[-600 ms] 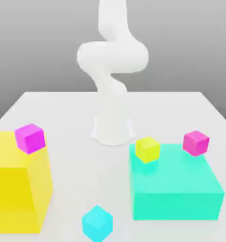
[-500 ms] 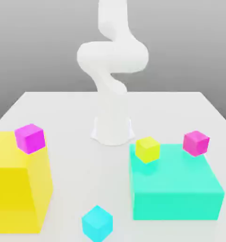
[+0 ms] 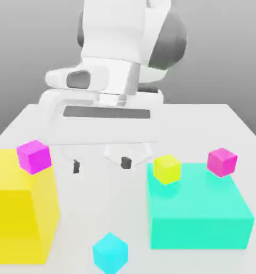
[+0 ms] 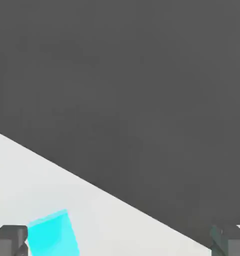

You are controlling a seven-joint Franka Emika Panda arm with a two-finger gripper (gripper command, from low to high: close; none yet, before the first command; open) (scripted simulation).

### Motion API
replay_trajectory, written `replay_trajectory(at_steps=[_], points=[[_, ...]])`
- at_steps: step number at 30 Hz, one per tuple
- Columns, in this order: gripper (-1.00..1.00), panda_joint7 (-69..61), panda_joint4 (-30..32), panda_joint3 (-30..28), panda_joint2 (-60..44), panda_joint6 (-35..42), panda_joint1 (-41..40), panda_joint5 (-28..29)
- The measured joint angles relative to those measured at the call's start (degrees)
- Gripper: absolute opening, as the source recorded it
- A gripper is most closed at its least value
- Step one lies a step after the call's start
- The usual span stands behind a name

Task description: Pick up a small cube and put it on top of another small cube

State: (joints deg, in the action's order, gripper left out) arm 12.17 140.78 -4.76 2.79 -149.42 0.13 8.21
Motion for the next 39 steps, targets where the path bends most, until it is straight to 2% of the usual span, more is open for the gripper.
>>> replay_trajectory(at_steps=[7,12,13,20,25,32,39], points=[[0.0,-18.35,3.0,3.16,-13.93,-6.62,-3.25,-7.68],[0.0,-20.57,1.68,4.33,-24.3,-14.6,-4.32,-8.83],[-1.0,-20.63,1.48,4.28,-25.43,-15.51,-4.24,-8.9],[-1.0,-20.61,1.52,4.36,-25.23,-15.25,-4.34,-8.85],[-1.0,-20.25,3.22,4.23,-16.08,-7.78,-4.09,-8.61],[-1.0,-0.4,7.41,10.15,-2.98,1.31,5.49,-6.56],[-1.0,16.82,11.97,17.03,10.09,9.65,13.42,-11.02]])
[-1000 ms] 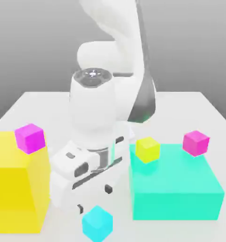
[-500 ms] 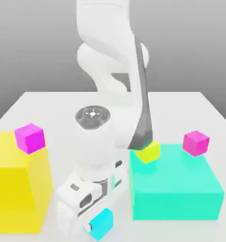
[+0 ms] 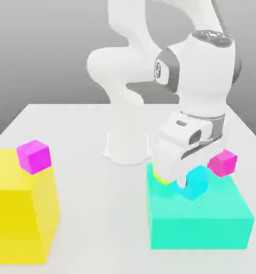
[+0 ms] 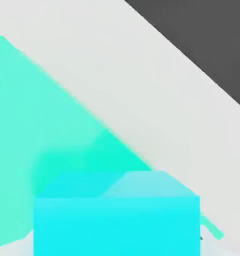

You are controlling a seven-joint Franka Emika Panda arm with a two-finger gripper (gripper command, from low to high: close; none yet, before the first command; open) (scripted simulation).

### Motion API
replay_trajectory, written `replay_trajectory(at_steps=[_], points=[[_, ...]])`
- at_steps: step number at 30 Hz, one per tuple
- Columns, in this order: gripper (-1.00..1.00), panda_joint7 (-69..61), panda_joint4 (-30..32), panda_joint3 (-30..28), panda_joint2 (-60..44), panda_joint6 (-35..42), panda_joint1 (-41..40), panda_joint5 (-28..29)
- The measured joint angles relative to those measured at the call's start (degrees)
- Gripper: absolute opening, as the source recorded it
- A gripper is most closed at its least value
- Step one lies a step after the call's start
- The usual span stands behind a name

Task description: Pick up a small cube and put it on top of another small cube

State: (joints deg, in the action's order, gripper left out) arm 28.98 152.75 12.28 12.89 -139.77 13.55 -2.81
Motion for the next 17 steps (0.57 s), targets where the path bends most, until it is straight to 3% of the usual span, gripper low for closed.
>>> replay_trajectory(at_steps=[8,13,14,17], points=[[-1.0,15.6,5.19,9.1,15.43,9.26,10.14,-10.52],[-1.0,17.83,8.71,12.26,10.05,0.28,10.45,-11.83],[1.0,17.98,9.32,12.73,8.6,-1.77,10.28,-11.82],[1.0,17.98,9.32,12.73,8.6,-1.77,10.28,-11.83]])
